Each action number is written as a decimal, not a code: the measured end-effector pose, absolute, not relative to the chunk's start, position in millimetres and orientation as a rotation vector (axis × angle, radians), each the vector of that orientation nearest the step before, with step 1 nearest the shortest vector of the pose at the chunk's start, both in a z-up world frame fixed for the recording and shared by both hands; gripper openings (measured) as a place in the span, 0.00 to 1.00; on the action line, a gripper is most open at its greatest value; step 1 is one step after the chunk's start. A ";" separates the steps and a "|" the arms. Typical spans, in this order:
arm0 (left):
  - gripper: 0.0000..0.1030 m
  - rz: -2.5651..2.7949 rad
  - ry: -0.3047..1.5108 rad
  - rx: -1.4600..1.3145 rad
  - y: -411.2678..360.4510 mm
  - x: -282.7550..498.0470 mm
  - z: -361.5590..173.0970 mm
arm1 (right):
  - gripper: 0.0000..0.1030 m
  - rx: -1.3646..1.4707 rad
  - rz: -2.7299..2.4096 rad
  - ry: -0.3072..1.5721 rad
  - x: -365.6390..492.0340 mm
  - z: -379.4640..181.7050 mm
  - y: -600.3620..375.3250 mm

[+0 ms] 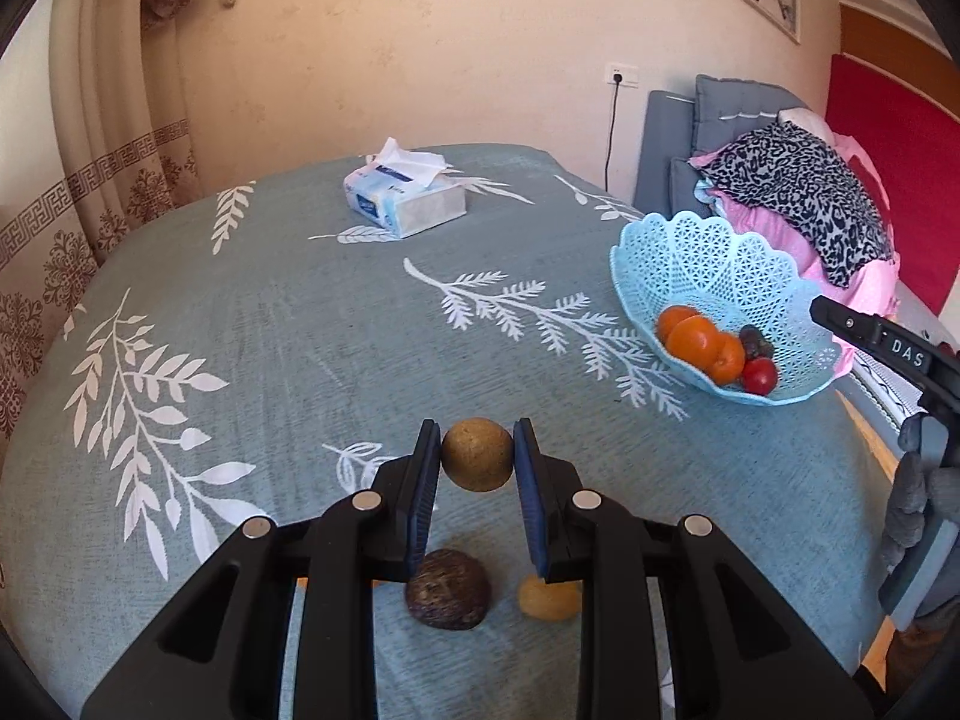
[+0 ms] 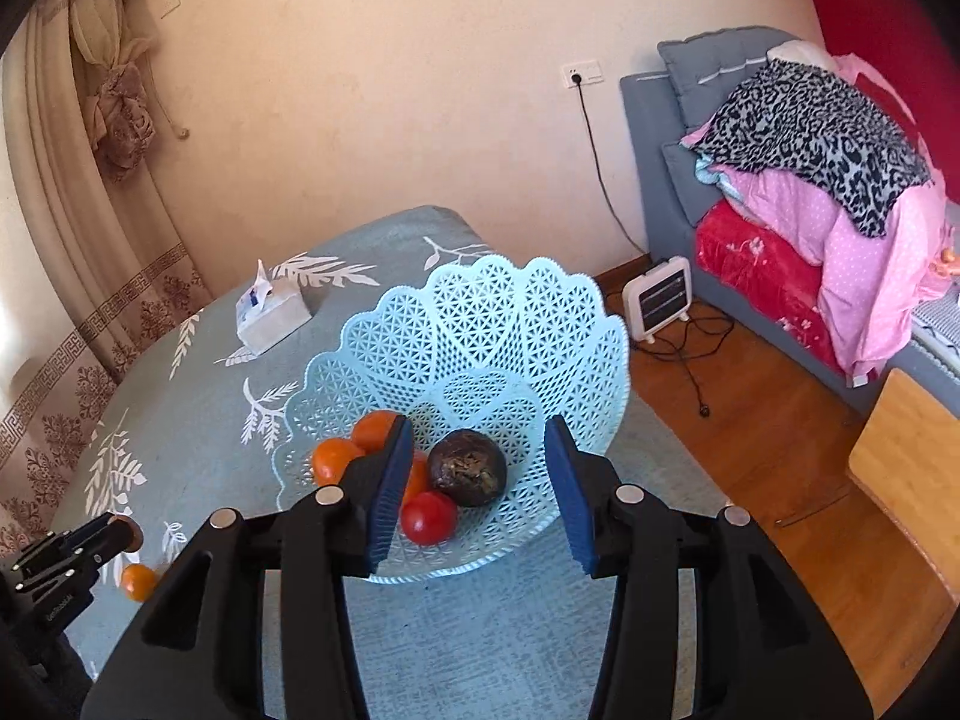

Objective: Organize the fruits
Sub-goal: 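Drop the red tomato into the basket with the right tool while the left tool carries the kiwi, then lower the kiwi into the basket and open the left tool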

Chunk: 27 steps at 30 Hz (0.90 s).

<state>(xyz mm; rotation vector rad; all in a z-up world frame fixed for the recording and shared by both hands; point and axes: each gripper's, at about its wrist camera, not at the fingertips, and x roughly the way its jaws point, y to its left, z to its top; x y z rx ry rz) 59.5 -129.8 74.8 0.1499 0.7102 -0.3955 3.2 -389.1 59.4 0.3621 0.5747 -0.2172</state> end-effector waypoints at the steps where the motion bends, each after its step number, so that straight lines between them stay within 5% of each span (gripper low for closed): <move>1: 0.24 -0.412 0.708 0.153 -136.2 59.1 76.7 | 0.46 0.347 -0.238 0.561 0.9 59.6 -388.6; 27: 0.25 -0.785 0.750 0.208 -278.9 79.0 65.2 | 0.52 0.344 -0.297 0.518 -9.5 54.1 -405.4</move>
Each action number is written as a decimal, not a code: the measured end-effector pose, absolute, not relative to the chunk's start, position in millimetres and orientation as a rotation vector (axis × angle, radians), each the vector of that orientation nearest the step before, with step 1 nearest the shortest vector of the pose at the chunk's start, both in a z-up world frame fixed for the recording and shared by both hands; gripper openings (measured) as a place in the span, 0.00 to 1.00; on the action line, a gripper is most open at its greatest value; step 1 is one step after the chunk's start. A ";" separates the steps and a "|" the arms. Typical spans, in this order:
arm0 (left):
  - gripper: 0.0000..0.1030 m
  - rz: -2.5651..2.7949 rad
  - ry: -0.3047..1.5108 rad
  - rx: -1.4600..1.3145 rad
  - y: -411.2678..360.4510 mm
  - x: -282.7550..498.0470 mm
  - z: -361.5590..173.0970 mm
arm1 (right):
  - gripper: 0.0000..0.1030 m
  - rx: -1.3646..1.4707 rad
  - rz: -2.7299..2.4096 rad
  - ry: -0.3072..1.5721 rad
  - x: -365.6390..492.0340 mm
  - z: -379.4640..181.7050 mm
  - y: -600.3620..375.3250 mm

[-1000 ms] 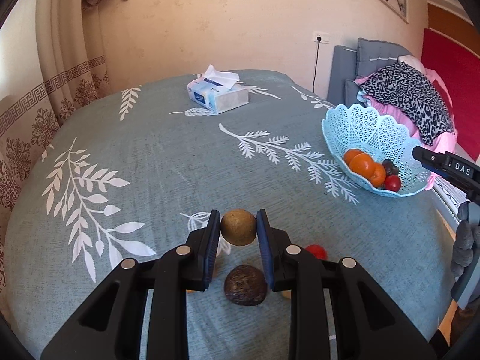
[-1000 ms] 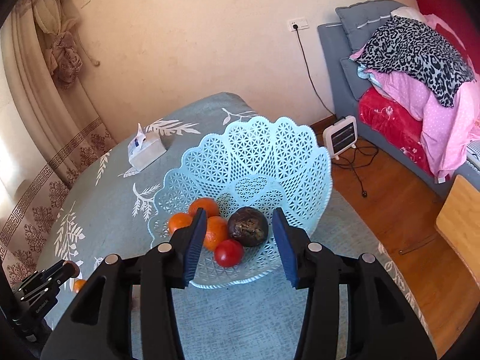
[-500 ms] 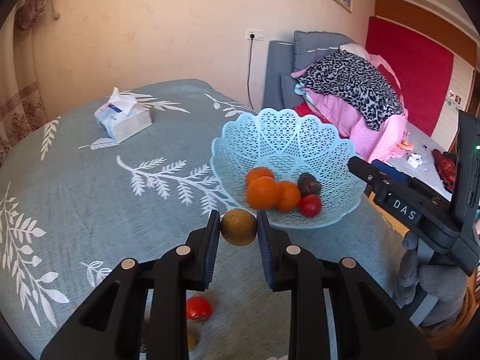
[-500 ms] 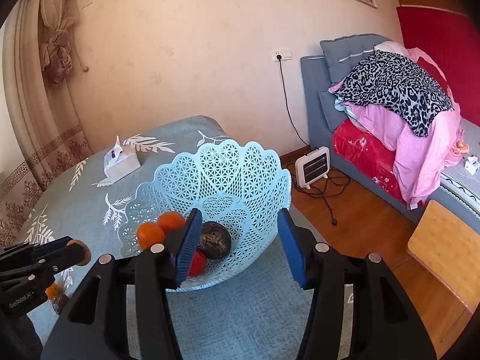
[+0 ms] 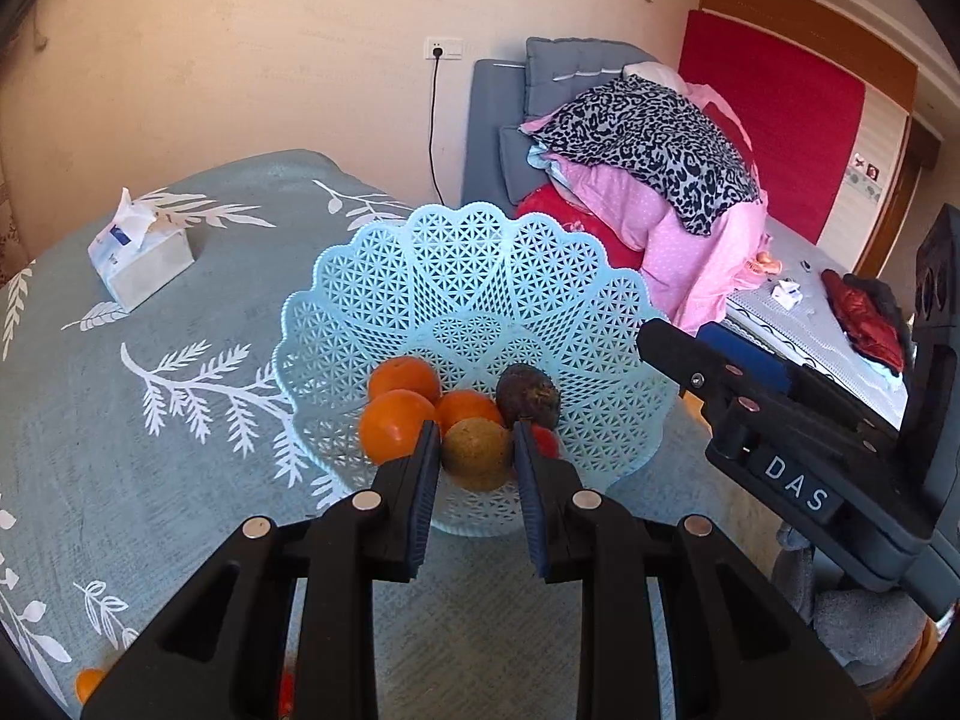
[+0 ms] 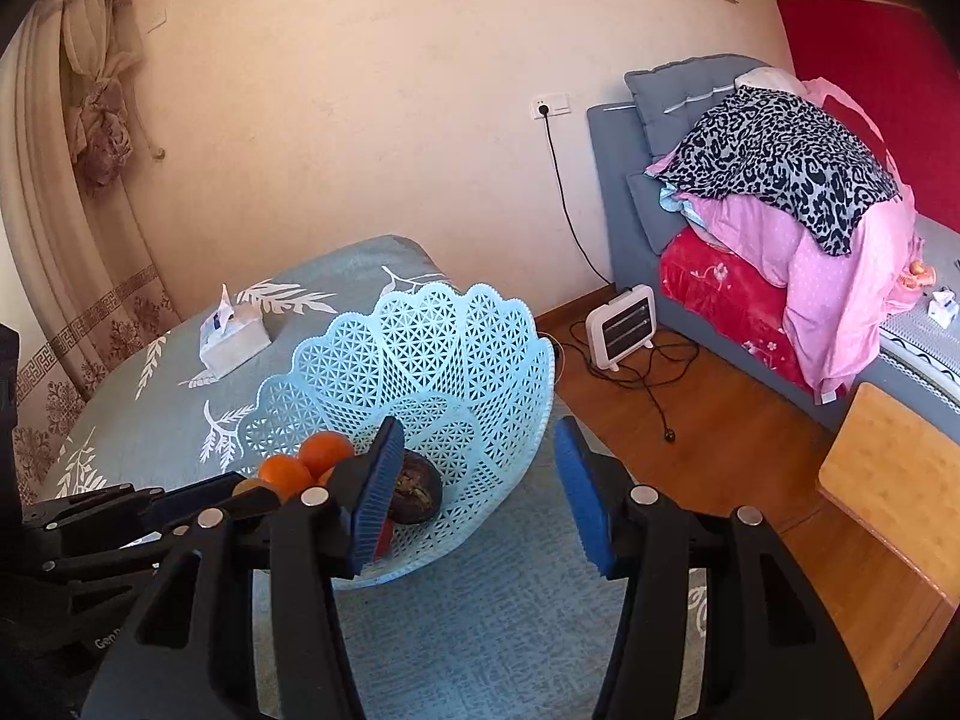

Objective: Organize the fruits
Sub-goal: 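Lower the kiwi into the basket and open the left tool, then withdraw both tools from the basket back toward the bed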

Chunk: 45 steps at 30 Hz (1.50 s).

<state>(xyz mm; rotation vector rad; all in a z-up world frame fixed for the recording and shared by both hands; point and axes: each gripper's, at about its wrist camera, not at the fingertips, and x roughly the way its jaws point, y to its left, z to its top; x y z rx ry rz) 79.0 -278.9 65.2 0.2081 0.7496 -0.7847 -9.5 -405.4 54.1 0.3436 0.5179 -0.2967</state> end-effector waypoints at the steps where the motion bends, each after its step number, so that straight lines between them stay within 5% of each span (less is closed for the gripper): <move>1: 0.25 -0.790 0.750 0.205 -280.2 79.4 64.6 | 0.52 0.345 -0.297 0.518 -9.3 53.8 -405.8; 3: 0.26 -0.793 0.749 0.192 -281.2 79.5 64.3 | 0.52 0.346 -0.298 0.517 -9.3 53.9 -406.2; 5: 0.44 -0.782 0.744 0.182 -279.1 79.9 64.6 | 0.52 0.347 -0.300 0.513 -9.9 54.2 -406.5; 9: 0.47 -0.766 0.739 0.172 -270.7 80.6 67.5 | 0.52 0.351 -0.303 0.512 -11.0 54.2 -407.3; 16: 0.76 -0.703 0.739 0.128 -251.8 87.3 75.7 | 0.53 0.355 -0.298 0.509 -12.6 55.6 -405.4; 45: 0.83 -0.432 0.672 0.110 -130.8 83.4 101.9 | 0.58 0.298 -0.221 0.520 -12.4 63.2 -368.2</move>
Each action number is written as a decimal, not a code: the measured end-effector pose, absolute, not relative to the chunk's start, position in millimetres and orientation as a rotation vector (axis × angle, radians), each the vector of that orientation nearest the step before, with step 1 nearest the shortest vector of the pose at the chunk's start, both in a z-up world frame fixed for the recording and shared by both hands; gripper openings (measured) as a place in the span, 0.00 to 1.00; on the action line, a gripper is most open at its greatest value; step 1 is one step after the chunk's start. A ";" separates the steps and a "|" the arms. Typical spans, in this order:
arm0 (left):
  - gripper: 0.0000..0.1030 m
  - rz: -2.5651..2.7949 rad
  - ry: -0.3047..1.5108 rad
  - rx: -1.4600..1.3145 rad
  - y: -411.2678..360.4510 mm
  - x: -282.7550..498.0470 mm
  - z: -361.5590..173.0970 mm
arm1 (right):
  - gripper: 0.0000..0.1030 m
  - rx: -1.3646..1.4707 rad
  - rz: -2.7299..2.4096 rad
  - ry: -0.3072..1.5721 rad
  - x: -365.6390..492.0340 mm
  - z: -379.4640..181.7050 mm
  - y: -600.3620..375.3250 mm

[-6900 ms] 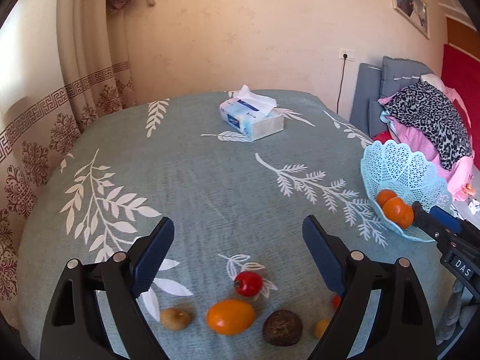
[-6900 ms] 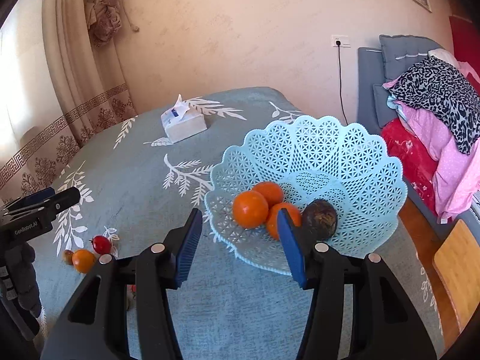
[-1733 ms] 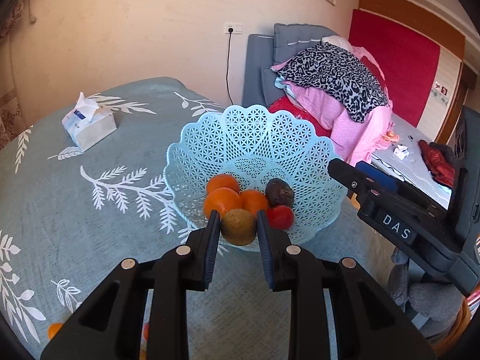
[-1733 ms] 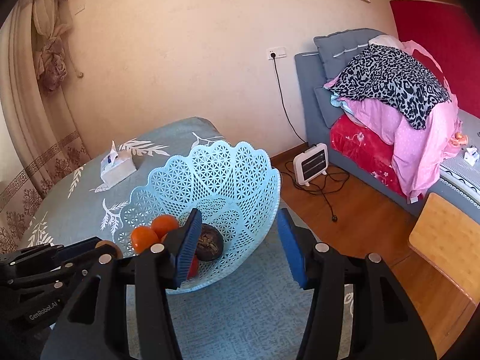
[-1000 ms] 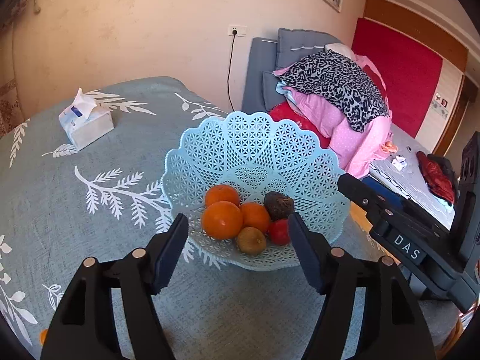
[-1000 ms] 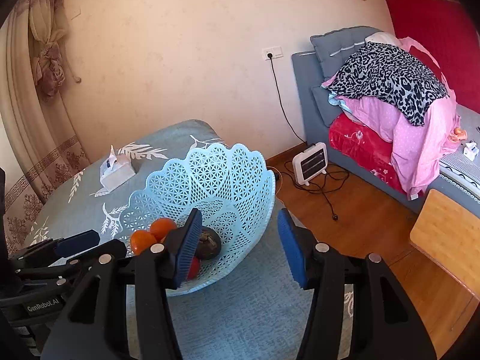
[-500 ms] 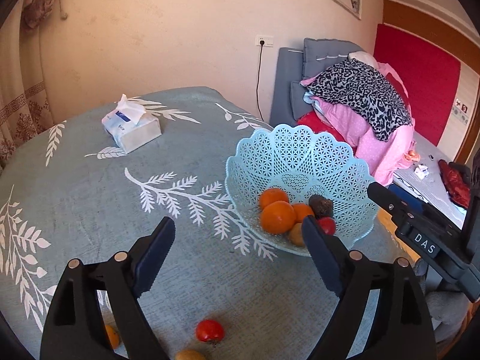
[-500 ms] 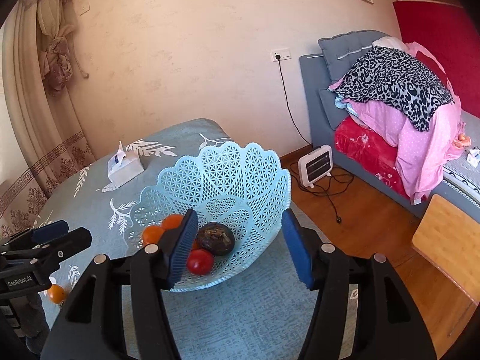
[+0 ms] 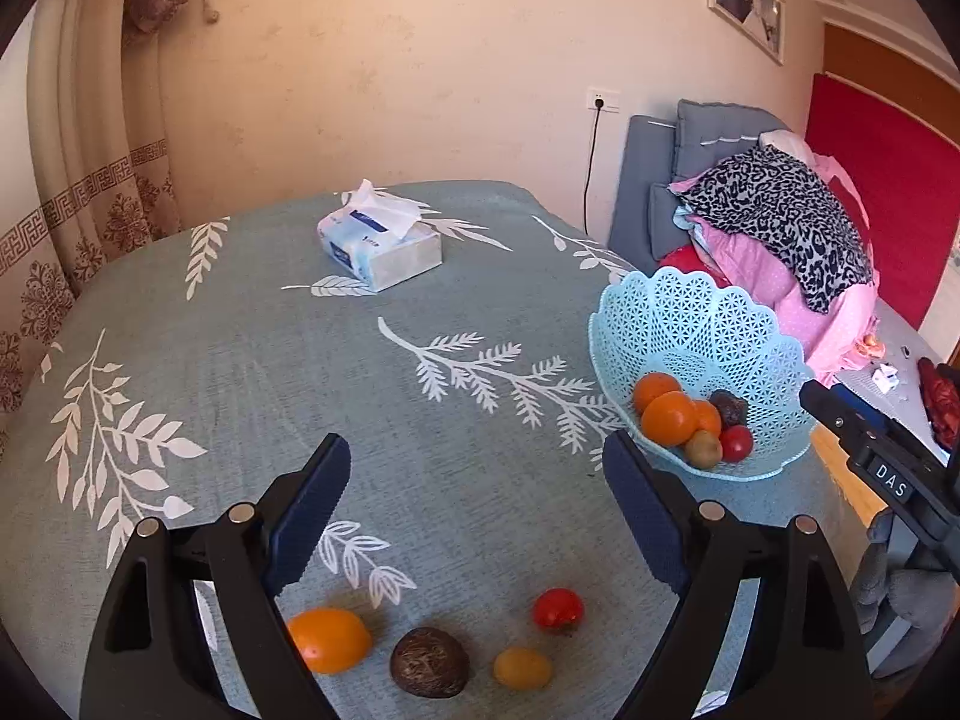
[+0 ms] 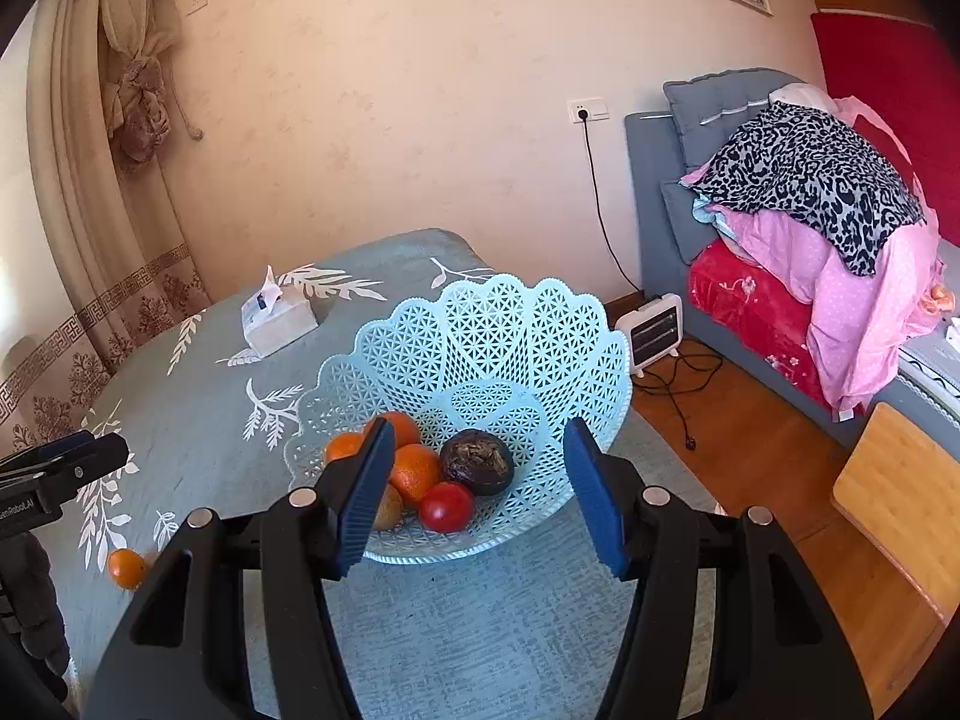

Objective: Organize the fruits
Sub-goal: 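Withdraw both tools from the basket back toward the bed, then move the left tool to the large orange and grasp it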

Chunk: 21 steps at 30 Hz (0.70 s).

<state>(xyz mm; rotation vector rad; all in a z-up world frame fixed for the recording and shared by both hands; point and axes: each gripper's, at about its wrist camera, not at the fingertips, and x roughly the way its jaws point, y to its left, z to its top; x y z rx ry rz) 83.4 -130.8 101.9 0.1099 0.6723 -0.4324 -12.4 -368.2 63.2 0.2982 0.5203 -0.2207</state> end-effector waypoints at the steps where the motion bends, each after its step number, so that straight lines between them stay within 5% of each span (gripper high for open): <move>1: 0.83 -0.423 0.675 0.107 -126.3 83.4 101.3 | 0.58 0.296 -0.218 0.522 -12.0 63.1 -367.0; 21: 0.83 -0.247 0.801 0.029 -47.5 83.0 55.3 | 0.59 0.252 -0.128 0.576 -4.9 55.4 -332.2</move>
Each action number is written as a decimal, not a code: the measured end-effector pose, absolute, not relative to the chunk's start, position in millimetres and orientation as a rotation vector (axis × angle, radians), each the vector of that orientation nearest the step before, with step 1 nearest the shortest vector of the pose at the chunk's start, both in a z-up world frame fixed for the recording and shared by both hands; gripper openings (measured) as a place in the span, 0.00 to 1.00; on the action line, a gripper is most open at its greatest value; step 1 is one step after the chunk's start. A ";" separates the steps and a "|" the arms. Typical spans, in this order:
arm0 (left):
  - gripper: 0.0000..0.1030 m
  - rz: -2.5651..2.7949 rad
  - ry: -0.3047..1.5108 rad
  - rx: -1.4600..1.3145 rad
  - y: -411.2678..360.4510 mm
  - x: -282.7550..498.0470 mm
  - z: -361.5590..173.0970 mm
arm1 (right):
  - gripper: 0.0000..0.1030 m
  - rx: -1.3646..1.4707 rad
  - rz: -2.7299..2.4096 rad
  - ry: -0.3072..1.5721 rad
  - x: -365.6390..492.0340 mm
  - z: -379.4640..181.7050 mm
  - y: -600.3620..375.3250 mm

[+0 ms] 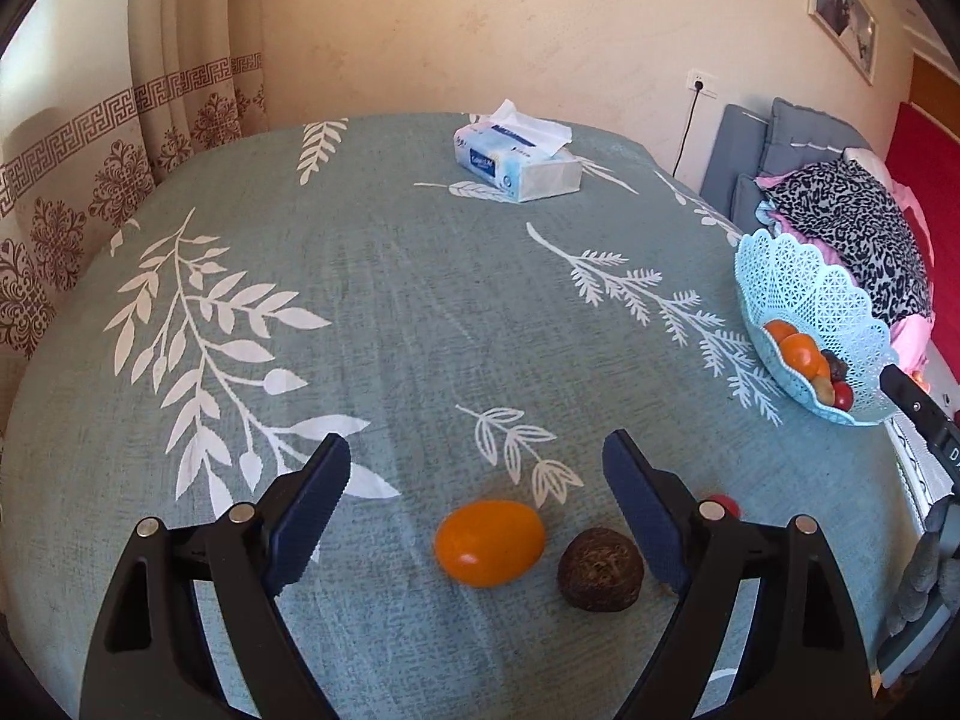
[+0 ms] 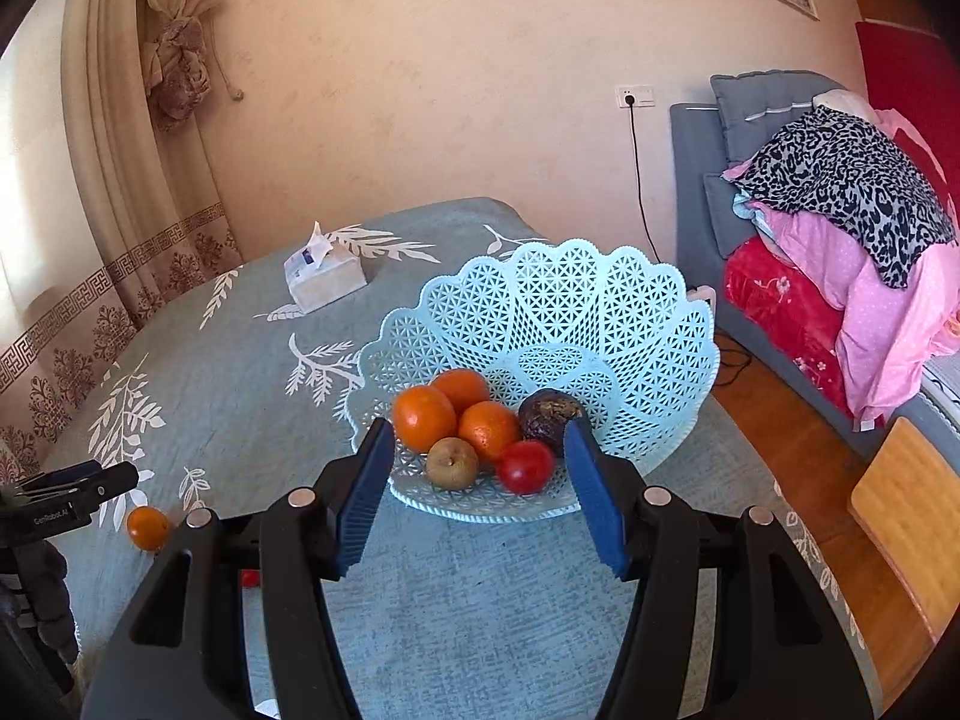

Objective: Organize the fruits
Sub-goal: 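Move the left tool to the large orange and grasp it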

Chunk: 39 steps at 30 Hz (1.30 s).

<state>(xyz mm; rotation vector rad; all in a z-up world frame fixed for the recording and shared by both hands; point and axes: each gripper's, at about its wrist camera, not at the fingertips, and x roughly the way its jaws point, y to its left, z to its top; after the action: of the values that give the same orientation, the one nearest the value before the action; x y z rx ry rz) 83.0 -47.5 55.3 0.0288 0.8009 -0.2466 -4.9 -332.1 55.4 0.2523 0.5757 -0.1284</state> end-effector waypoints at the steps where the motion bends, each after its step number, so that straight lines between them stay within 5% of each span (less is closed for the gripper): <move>1: 0.83 -0.240 0.809 0.023 -44.6 82.9 52.1 | 0.59 0.250 -0.123 0.580 -4.3 54.7 -330.2; 21: 0.82 -0.253 0.873 -0.017 -35.0 83.2 18.2 | 0.59 0.199 0.023 0.663 2.0 41.9 -286.7; 30: 0.70 -0.270 0.893 0.004 -39.9 82.4 10.6 | 0.59 0.188 0.086 0.706 5.5 34.1 -271.4; 37: 0.44 -0.332 0.890 0.012 -47.2 75.8 11.5 | 0.59 0.182 0.154 0.750 7.6 26.9 -256.7; 39: 0.44 -0.328 0.883 0.017 -48.1 74.2 11.7 | 0.59 0.189 0.179 0.767 8.3 24.8 -253.2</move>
<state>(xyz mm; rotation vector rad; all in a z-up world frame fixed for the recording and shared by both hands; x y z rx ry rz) 74.2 -48.1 11.7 0.0168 0.8829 -0.3278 8.3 -253.2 24.8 0.1891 0.7665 0.1794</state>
